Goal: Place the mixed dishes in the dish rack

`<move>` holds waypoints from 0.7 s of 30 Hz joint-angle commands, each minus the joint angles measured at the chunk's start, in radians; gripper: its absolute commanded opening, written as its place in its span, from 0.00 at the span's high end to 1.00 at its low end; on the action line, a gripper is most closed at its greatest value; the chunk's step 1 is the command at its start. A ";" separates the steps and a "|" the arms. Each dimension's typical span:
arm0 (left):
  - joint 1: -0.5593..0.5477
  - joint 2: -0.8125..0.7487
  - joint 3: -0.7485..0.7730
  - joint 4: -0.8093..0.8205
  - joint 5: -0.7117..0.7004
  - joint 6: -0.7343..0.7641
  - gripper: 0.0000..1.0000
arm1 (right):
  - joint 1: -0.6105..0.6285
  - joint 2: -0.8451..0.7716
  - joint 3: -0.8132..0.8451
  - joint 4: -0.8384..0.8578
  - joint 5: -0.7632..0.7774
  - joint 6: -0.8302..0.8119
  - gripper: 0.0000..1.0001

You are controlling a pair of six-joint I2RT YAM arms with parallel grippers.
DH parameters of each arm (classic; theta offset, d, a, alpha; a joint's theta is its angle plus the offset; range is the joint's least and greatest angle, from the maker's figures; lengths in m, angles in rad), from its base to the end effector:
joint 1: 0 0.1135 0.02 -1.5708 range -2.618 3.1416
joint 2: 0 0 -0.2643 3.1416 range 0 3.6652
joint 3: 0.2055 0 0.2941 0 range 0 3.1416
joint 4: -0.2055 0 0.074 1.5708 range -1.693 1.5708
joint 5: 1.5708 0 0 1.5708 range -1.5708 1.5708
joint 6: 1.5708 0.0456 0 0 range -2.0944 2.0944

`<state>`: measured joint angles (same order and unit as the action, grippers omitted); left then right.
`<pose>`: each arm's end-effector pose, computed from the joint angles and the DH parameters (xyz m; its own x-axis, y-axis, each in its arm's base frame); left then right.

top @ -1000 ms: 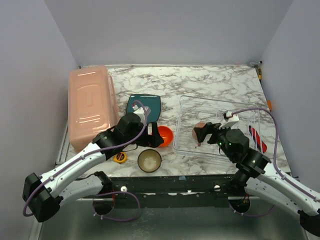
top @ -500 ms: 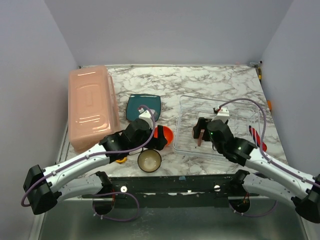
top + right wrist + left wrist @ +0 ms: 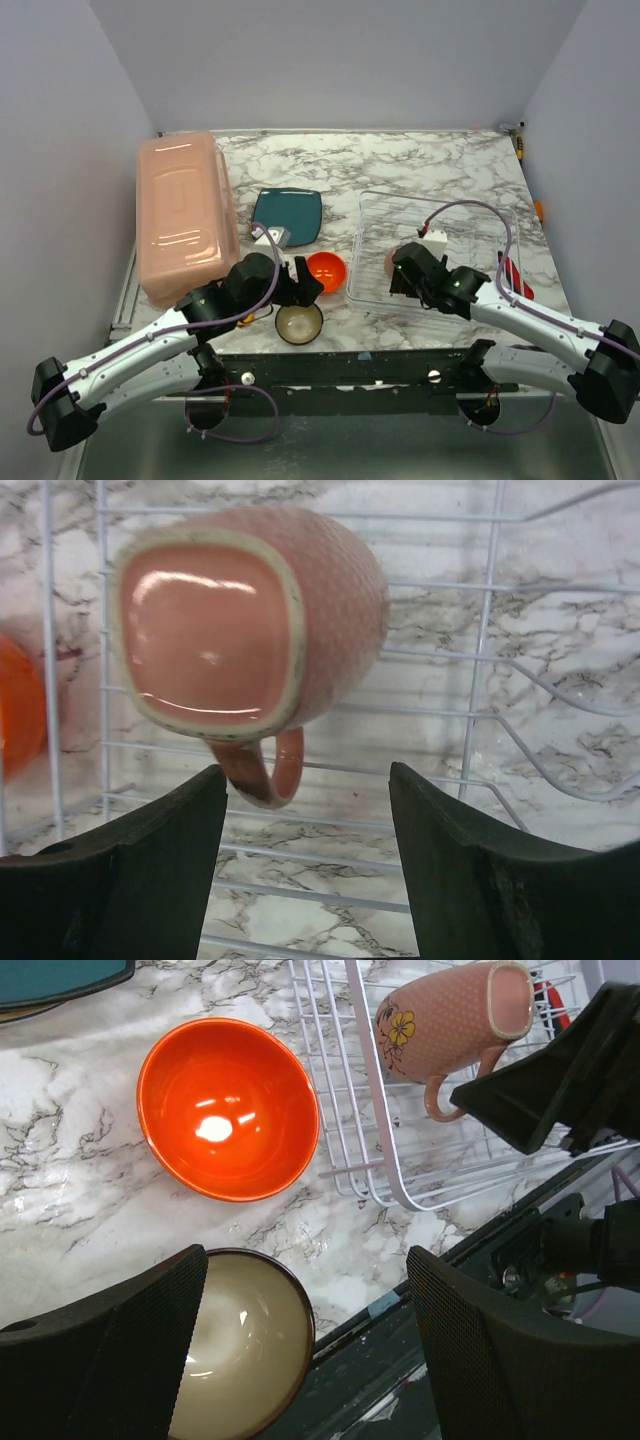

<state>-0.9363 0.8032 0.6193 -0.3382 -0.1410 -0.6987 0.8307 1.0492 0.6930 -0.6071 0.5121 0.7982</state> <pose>0.1437 -0.1845 0.2506 -0.6928 -0.1331 -0.7088 0.3651 0.7828 -0.5039 0.1810 0.1651 0.2051 -0.7123 0.1457 -0.6865 0.0789 0.9886 0.1279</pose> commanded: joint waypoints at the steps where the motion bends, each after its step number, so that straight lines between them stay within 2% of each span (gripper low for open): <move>1: -0.004 -0.103 -0.040 0.012 -0.027 -0.060 0.19 | 0.005 0.027 -0.051 0.008 0.040 0.051 0.34; 3: -0.004 -0.140 -0.056 0.019 -0.030 -0.069 0.19 | 0.005 0.032 -0.043 0.020 0.037 0.043 0.43; 11: -0.004 -0.229 -0.072 0.004 -0.055 -0.099 0.19 | 0.005 0.046 -0.058 0.073 0.062 0.049 0.63; 13: -0.004 -0.236 -0.066 -0.006 -0.057 -0.095 0.18 | 0.005 0.042 -0.057 0.075 0.066 0.053 0.71; 14: -0.074 -0.234 -0.062 -0.013 -0.058 -0.093 0.18 | 0.005 0.037 -0.055 0.072 0.067 0.058 0.78; 15: -0.007 -0.231 -0.056 -0.019 -0.061 -0.093 0.18 | 0.005 0.032 -0.053 0.066 0.065 0.058 0.82; 21: -0.004 -0.193 -0.035 -0.030 -0.054 -0.091 0.18 | 0.005 0.016 -0.004 0.021 0.071 0.047 0.97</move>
<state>-0.9428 0.5900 0.5598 -0.3450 -0.1844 -0.7898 0.8341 1.0840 0.6502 -0.5587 0.5419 0.8368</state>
